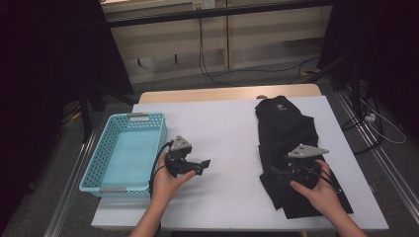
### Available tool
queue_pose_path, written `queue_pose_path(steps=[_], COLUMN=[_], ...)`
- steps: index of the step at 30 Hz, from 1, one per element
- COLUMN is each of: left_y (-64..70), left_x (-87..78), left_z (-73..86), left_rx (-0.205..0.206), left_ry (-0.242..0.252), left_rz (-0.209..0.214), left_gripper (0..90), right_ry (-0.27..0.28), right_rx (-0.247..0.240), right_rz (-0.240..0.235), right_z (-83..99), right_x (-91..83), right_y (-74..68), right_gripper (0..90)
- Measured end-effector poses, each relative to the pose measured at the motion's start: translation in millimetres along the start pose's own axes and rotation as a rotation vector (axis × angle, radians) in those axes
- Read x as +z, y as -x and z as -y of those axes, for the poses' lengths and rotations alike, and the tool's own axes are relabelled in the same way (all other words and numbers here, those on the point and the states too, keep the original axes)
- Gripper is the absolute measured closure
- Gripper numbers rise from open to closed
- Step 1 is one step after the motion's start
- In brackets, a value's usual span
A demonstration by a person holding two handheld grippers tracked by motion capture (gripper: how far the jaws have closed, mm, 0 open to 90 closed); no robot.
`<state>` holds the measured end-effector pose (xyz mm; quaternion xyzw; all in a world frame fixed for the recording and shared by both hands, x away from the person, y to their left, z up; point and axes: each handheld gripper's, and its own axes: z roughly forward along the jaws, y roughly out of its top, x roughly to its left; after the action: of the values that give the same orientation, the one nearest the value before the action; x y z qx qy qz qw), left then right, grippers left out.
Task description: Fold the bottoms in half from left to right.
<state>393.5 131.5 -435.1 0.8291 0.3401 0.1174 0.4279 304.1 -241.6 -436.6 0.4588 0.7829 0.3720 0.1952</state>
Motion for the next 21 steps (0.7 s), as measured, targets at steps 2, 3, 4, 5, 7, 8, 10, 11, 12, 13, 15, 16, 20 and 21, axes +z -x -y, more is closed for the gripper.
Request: queue_pose_path(steps=[2,3,4,5,7,8,10,11,12,13,15,16,20,21], left_y=[0.4,0.3,0.5,0.6,0.6,0.5,0.5,0.9,0.1,0.3,0.0,-0.2,-0.7,-0.8], left_x=[-0.4,-0.5,-0.3,0.1,0.7,0.8,0.5,0.4,-0.2,-0.3,-0.8,-1.0,-1.4,-1.4], left_z=[0.0,0.1,0.3,0.5,0.4,0.2,-0.5,-0.7,-1.1,-1.2,-1.2,-1.1,-0.7,-0.7], left_rx=[-0.003,0.001,-0.001,-0.003,-0.007,-0.003,0.002,-0.002,0.005,-0.002,-0.002,0.0,0.002,0.002], left_ry=[0.001,-0.002,-0.003,-0.003,-0.004,-0.004,-0.001,0.002,0.003,0.005,0.006,0.005,0.0,0.0], left_rz=[0.001,-0.001,0.001,0.002,0.004,0.002,0.002,0.0,0.0,0.003,0.004,-0.001,-0.002,-0.003], left_gripper=[11.4,11.4,11.4,11.5,11.5,11.5,11.5,11.5,11.6,11.6,11.7,11.7,11.9,11.9], right_ry=[-0.024,-0.041,-0.061,-0.07,-0.086,-0.092,-0.101,-0.099,-0.099,-0.1,-0.101,-0.099,-0.106,-0.103], right_rx=[-0.016,-0.024,-0.034,-0.038,-0.048,-0.054,-0.053,-0.056,-0.061,-0.065,-0.07,-0.066,-0.045,-0.034], right_rz=[-0.018,-0.042,-0.067,-0.075,-0.092,-0.096,-0.101,-0.101,-0.1,-0.099,-0.102,-0.107,-0.114,-0.119], right_z=[5.7,9.2,13.7,16.1,21.3,23.3,26.0,26.4,26.4,26.4,26.7,26.7,27.6,28.5], right_x=[-6.4,-8.6,-10.3,-10.9,-11.7,-11.3,-10.5,-10.0,-9.5,-9.1,-8.9,-10.0,-16.3,-18.0], right_y=[-2.1,-3.4,-5.2,-6.4,-8.3,-8.6,-9.4,-9.6,-9.8,-10.3,-10.4,-9.7,-2.8,-0.7], right_gripper=[50.1,55.6,58.1,58.7,57.2,55.3,51.5,50.5,50.0,50.5,57.0,65.3,85.1,88.0])
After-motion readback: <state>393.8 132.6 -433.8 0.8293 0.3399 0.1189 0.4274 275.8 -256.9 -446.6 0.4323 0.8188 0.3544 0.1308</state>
